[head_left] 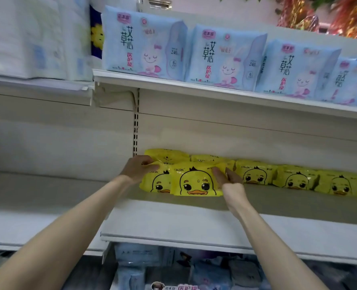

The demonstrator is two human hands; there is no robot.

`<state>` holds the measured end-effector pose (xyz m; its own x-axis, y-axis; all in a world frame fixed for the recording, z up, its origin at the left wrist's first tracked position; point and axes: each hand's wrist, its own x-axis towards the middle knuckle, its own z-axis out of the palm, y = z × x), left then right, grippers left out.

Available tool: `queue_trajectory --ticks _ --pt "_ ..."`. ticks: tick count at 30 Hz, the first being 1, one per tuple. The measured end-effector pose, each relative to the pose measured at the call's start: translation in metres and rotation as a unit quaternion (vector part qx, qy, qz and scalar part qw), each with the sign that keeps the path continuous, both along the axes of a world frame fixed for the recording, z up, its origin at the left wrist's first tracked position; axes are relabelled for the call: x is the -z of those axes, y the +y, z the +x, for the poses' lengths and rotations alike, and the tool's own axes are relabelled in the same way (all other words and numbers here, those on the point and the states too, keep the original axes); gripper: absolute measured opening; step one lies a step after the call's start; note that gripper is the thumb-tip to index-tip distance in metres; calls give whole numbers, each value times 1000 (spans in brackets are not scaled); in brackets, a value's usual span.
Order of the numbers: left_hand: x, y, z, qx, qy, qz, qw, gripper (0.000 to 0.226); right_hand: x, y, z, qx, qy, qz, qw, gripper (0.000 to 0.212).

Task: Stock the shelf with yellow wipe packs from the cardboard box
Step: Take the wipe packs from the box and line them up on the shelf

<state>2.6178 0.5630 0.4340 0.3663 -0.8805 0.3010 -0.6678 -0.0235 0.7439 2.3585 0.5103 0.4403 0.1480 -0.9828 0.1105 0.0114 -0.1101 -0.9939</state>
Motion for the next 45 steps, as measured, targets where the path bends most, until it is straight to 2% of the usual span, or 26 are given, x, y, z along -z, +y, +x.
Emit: queue_trajectory --ticks 1,7,9,12,14,16,17,21,24,28,39,45 --pt "0 1 2 -5 1 -7 1000 11 3 0 4 -6 2 3 1000 60" --pt "9 25 2 -113 74 -87 987 27 11 8 31 -28 27 17 999 57" --pt "16 39 -2 -118 92 -39 988 32 13 12 41 -51 38 15 998 56" --pt "24 50 -7 -63 63 48 995 40 17 18 52 -73 55 21 996 56" --pt "23 52 -10 -41 53 67 995 41 18 21 57 -84 53 26 995 43" --pt "21 52 -14 -35 51 70 996 40 22 19 58 -99 70 19 992 12" --pt "21 51 -17 -40 57 69 995 42 24 18 58 -108 85 7 990 11" --pt "26 48 -19 -61 74 50 994 53 26 17 49 -144 139 -13 980 16" --pt "28 44 -21 -67 60 37 995 54 28 16 41 -162 168 -31 972 50" --pt "30 43 -22 -67 37 29 997 54 29 12 44 -132 199 -61 969 75" --pt "33 41 -20 -93 -20 58 994 59 40 2 53 -94 200 -91 971 75" --pt "31 49 -22 -102 -20 76 992 62 43 4 51 -81 193 -104 972 70"
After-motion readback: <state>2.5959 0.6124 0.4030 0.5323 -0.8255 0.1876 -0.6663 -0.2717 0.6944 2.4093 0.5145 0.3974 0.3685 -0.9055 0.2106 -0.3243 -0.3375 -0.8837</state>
